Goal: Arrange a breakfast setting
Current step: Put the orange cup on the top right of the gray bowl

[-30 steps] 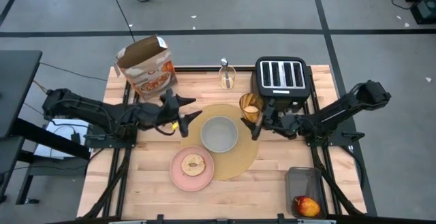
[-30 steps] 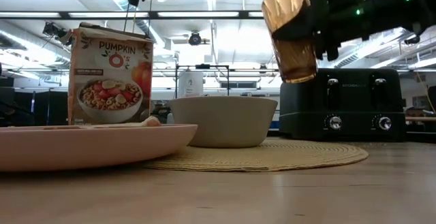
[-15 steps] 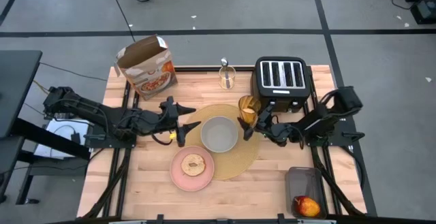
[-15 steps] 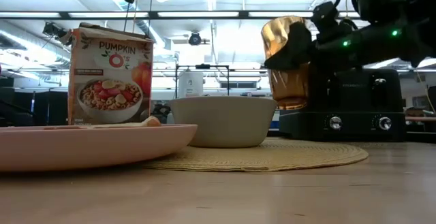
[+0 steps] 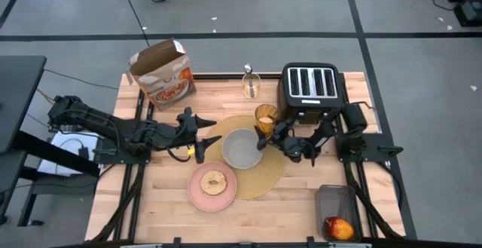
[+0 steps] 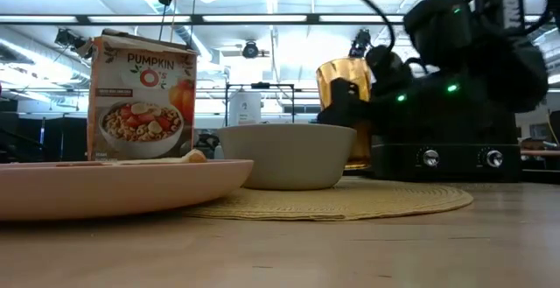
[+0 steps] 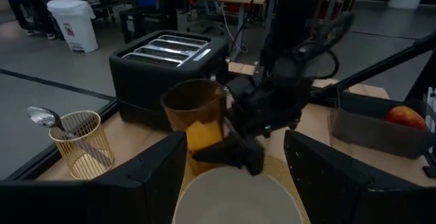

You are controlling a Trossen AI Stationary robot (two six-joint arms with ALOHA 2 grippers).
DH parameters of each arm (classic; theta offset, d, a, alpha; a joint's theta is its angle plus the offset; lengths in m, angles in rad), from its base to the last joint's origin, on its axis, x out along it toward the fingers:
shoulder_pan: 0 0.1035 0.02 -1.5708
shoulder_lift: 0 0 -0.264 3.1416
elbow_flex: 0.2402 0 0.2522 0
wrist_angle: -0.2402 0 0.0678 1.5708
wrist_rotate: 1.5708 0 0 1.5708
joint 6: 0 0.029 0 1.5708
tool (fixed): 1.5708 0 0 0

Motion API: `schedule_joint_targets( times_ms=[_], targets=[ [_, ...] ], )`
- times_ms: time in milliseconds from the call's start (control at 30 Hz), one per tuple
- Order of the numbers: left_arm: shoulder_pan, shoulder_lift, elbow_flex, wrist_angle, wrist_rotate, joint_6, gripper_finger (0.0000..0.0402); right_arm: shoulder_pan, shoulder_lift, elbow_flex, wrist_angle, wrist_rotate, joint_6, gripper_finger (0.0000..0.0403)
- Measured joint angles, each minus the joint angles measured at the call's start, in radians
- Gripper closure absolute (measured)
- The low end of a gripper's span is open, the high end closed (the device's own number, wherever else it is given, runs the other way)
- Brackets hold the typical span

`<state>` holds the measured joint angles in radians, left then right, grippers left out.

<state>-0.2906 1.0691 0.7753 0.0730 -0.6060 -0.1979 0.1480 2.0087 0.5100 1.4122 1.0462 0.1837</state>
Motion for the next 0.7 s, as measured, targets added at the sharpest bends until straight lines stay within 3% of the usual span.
schedule_joint_targets(
  times_ms=[300, 700],
  targets=[
    [-0.002, 0.0, 0.0, 0.001, 0.0, 0.038, 0.015, -0.077, 0.101, 0.076, 0.054, -0.014, -0.055, 0.0043],
    [-0.022, 0.0, 0.0, 0.0, 0.002, 0.089, 0.015, -0.102, 0.09, 0.078, 0.077, 0.006, -0.058, 0.0043]
  ],
)
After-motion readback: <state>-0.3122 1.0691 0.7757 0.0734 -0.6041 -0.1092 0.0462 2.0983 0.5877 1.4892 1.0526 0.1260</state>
